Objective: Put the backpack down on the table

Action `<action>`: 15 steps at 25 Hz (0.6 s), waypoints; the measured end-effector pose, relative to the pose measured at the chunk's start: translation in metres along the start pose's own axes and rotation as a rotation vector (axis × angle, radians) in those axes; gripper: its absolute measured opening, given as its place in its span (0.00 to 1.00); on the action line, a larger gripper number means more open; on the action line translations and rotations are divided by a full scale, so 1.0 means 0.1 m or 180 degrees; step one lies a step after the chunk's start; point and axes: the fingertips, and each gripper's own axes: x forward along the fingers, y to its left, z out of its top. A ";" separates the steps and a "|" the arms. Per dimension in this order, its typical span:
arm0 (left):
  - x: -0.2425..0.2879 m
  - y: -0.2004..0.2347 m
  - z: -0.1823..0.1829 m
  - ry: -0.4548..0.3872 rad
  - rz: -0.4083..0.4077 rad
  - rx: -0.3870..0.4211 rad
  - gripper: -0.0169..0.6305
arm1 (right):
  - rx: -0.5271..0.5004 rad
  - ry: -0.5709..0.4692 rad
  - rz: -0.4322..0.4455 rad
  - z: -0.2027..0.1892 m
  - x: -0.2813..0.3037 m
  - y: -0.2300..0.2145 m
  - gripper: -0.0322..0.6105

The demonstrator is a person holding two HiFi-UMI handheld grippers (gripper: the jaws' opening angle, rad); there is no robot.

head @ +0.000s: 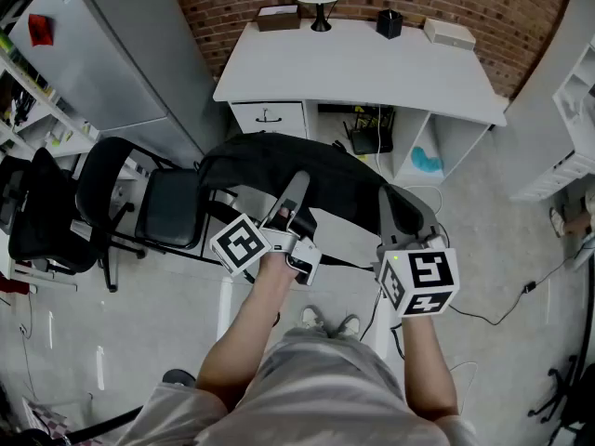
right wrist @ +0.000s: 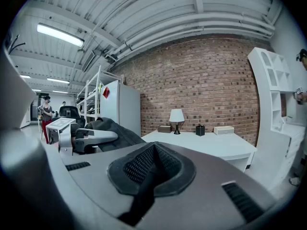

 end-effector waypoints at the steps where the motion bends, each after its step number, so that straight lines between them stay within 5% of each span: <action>1: -0.01 0.00 0.00 0.0004 0.0002 0.0012 0.12 | -0.0004 0.0004 -0.0005 -0.01 0.00 0.00 0.05; 15: -0.16 0.02 0.27 0.0116 -0.0051 0.0046 0.12 | -0.0022 -0.0081 -0.0162 0.05 0.07 0.26 0.05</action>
